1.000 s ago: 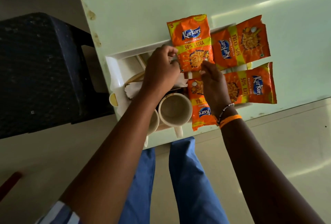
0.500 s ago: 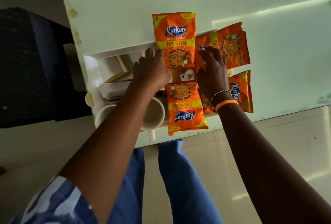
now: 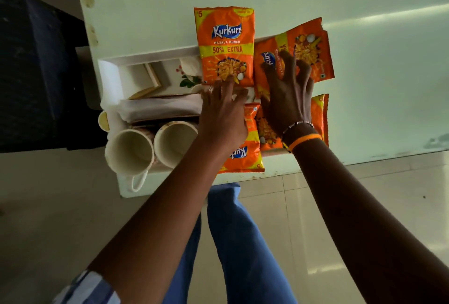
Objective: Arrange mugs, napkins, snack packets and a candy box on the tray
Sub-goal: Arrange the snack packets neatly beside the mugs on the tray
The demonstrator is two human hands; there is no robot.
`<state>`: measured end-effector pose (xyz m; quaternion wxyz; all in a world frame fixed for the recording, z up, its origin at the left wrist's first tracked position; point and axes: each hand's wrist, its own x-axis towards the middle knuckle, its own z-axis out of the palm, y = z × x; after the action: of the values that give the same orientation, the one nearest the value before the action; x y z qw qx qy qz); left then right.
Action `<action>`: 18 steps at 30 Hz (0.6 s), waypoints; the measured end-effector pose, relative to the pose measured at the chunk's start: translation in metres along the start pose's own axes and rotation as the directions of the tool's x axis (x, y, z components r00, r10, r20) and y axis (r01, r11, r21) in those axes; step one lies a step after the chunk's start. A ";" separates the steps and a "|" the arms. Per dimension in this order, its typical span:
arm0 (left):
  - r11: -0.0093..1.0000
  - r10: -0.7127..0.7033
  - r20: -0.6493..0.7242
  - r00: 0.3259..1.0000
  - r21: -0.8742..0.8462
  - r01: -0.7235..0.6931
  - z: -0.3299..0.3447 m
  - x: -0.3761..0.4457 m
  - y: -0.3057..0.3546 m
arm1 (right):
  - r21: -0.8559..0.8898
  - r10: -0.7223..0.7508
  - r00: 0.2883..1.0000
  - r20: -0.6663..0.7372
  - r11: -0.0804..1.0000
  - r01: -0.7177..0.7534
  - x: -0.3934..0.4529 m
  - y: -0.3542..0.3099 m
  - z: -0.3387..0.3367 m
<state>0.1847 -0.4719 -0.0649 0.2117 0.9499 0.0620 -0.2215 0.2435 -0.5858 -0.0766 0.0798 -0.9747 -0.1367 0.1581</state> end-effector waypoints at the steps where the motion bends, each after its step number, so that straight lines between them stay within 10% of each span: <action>1: 0.999 0.016 0.000 1.000 -0.038 -0.016 0.002 -0.011 0.003 | 0.021 0.013 1.000 -0.025 1.000 -0.012 -0.013 -0.001 0.001; 18: 0.997 0.037 0.087 0.995 0.061 -0.043 0.072 -0.072 -0.001 | -0.161 -0.077 0.996 0.043 0.984 0.083 -0.075 0.025 0.040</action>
<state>0.0913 -0.5038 -0.0918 0.1886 0.9467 0.0268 -0.2598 0.1681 -0.6265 -0.0975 0.0040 -0.9686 -0.1896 0.1609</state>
